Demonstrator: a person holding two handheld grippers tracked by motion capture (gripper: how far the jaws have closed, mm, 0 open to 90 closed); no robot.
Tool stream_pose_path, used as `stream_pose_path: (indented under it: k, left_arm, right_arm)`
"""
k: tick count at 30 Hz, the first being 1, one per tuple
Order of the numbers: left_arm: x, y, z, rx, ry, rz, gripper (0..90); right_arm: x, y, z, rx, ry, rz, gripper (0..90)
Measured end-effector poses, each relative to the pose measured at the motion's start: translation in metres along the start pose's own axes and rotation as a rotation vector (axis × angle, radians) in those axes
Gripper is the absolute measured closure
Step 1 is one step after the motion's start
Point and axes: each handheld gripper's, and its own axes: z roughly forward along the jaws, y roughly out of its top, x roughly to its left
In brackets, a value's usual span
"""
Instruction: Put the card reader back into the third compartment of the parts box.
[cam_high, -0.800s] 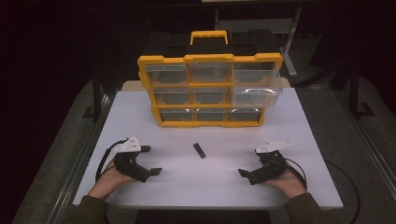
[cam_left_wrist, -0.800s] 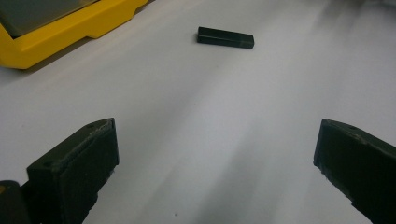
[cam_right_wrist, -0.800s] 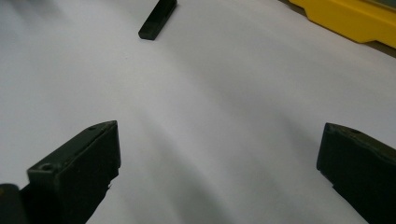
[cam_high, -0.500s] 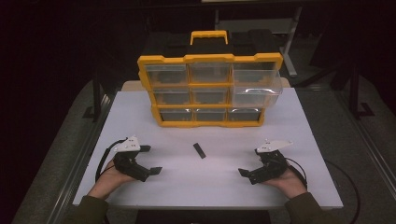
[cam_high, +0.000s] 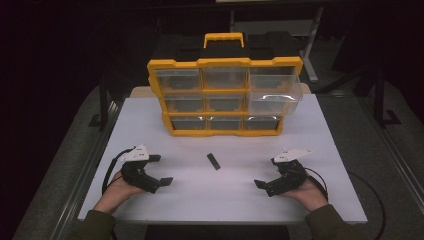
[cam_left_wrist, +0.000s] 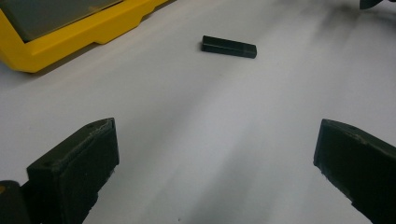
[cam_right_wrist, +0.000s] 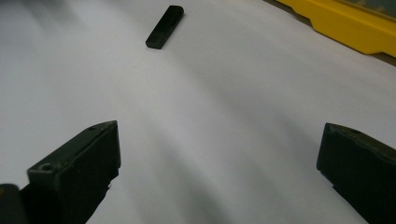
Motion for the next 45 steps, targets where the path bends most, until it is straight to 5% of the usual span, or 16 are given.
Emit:
stream_pose_path:
  k: [45]
  left_arm:
    - [-0.002, 0.034, 0.026, -0.021, -0.05, 0.009, 0.0]
  right_arm:
    - [-0.002, 0.0, -0.002, -0.02, 0.023, 0.018, 0.0]
